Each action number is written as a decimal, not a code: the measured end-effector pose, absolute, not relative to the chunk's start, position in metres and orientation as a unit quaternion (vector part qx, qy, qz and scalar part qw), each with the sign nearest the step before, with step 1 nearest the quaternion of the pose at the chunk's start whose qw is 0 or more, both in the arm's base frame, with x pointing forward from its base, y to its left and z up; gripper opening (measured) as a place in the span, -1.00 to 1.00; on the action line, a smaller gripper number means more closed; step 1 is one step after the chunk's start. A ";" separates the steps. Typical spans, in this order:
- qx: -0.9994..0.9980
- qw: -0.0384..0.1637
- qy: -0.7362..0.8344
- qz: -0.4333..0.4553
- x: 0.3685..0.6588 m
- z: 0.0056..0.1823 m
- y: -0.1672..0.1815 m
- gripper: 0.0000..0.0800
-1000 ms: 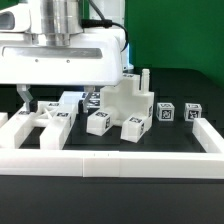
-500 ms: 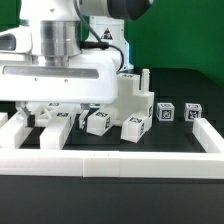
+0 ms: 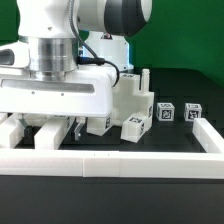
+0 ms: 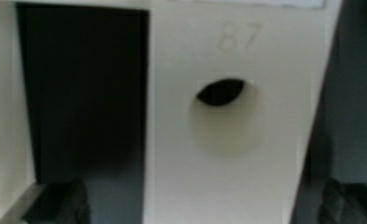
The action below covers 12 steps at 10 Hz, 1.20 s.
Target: Assemble chair
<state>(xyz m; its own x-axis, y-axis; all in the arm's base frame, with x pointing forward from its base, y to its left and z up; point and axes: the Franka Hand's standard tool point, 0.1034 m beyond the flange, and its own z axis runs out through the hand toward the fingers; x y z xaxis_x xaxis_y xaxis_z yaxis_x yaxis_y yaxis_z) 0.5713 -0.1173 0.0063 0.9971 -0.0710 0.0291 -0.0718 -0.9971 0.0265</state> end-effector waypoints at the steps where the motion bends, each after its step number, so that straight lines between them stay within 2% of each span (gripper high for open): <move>1: 0.999 0.013 -0.035 0.014 0.571 0.006 -0.116 0.62; 3: 0.999 0.013 -0.034 0.014 0.572 0.006 -0.115 -0.05; 4: 0.999 0.013 -0.034 0.014 0.572 0.006 -0.115 -0.05; 5: 0.999 0.013 -0.035 0.014 0.572 0.006 -0.116 -0.29; 8: 0.999 0.006 -0.037 0.008 0.572 0.014 -0.118 -0.29; 9: 0.999 0.001 -0.034 0.003 0.572 0.024 -0.118 -0.29; 12: 0.999 -0.015 -0.029 0.008 0.575 0.067 -0.117 -0.29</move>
Offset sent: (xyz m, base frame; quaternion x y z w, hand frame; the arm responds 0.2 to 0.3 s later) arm 0.0020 0.0009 0.0000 -0.0029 -0.0017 0.0042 1.0000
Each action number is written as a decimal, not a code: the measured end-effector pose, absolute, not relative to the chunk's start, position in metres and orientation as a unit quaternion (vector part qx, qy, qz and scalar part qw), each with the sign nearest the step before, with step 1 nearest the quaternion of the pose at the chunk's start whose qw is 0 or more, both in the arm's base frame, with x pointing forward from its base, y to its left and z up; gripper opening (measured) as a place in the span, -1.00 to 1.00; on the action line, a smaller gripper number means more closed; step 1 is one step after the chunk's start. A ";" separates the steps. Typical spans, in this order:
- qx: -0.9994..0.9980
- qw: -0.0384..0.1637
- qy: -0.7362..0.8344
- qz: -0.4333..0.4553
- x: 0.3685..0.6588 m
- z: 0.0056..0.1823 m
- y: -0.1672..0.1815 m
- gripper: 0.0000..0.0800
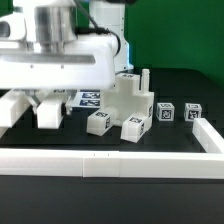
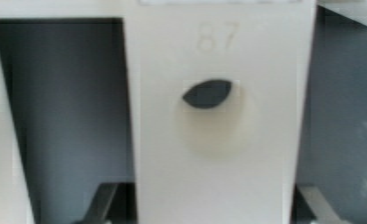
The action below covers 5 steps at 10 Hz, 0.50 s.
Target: Assemble chair
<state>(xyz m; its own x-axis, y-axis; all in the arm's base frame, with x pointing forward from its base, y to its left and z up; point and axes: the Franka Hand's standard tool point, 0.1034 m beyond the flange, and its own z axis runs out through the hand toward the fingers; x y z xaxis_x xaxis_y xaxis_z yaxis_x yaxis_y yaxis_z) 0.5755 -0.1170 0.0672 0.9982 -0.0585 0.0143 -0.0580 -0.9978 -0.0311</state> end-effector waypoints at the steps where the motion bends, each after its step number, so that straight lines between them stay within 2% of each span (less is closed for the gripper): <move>1: -0.999 0.019 0.027 -0.011 0.576 0.080 -0.120 -0.29; 5: -0.996 0.033 0.075 -0.032 0.568 0.125 -0.090 -0.29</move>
Offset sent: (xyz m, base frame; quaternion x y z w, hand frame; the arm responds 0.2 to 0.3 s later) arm -0.0292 0.0109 0.0526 -0.0466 -0.0054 0.0345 0.9983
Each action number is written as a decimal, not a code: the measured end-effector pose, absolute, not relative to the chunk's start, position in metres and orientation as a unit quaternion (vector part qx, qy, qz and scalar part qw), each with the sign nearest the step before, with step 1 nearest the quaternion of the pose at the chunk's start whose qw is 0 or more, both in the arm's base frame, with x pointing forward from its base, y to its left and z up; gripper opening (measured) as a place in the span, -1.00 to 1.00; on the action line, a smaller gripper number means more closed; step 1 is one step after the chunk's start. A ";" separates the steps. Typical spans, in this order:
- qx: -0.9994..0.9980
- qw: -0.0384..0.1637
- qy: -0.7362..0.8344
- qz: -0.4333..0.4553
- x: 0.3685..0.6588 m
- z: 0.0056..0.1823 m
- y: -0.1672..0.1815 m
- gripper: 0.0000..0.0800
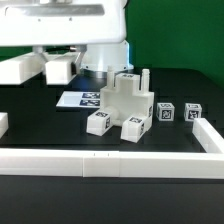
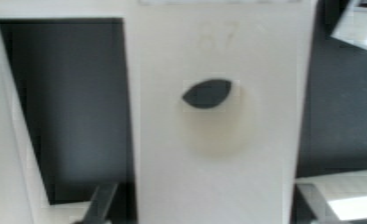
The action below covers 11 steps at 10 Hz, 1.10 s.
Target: Assemble chair
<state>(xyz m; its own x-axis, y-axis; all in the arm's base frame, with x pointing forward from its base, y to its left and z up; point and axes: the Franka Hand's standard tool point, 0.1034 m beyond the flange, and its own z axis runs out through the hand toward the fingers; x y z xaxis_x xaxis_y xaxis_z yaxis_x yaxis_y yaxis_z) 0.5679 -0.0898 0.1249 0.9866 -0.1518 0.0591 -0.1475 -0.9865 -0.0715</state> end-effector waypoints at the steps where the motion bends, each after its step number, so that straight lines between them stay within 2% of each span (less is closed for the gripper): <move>1: -0.993 0.039 0.105 -0.034 0.565 0.135 -0.070 -0.29; 2: -0.991 0.042 0.126 -0.035 0.566 0.139 -0.057 -0.29; 3: -0.989 0.034 0.136 -0.035 0.570 0.140 -0.043 -0.29; 7: -0.978 0.042 0.203 -0.031 0.568 0.137 -0.041 -0.29; 11: -0.968 0.051 0.245 -0.024 0.550 0.147 -0.005 -0.29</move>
Offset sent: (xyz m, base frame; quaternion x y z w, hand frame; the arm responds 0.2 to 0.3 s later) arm 0.0000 0.0000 0.0000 0.0000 0.0000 0.0650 0.9979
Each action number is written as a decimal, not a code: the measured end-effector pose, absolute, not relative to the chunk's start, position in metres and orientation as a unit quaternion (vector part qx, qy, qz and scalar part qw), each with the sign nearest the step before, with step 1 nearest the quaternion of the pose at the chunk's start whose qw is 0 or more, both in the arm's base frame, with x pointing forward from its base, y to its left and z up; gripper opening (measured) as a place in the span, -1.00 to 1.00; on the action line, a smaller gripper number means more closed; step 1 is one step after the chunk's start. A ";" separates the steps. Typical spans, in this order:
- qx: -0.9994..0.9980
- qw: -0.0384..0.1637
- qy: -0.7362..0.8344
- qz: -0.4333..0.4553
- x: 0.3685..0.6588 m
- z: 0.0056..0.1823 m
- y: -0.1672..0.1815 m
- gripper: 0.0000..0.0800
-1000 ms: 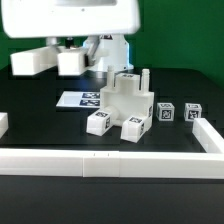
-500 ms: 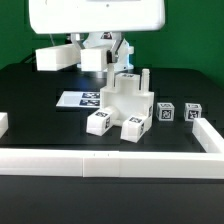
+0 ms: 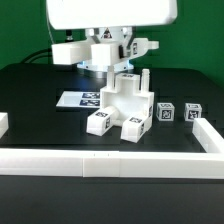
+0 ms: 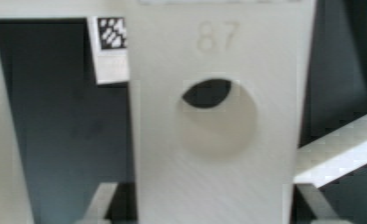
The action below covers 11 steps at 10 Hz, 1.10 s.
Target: Assemble chair
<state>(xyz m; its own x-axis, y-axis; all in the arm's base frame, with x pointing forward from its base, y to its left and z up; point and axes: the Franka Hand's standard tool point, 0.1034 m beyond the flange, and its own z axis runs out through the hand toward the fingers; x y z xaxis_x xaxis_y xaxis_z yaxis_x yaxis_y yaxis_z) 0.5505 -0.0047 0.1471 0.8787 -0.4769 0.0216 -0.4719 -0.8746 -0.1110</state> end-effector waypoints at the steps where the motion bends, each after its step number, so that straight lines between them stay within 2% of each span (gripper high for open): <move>1: -0.969 0.052 0.240 -0.027 0.546 0.147 0.010 -0.29; 3: -0.969 0.046 0.241 -0.028 0.540 0.134 0.025 -0.29; 11: -0.971 0.041 0.234 -0.026 0.538 0.123 0.026 -0.29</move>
Offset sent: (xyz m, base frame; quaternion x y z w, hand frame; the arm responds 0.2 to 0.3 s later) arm 0.0000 0.0000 0.0000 0.0000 0.0000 0.0000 1.0000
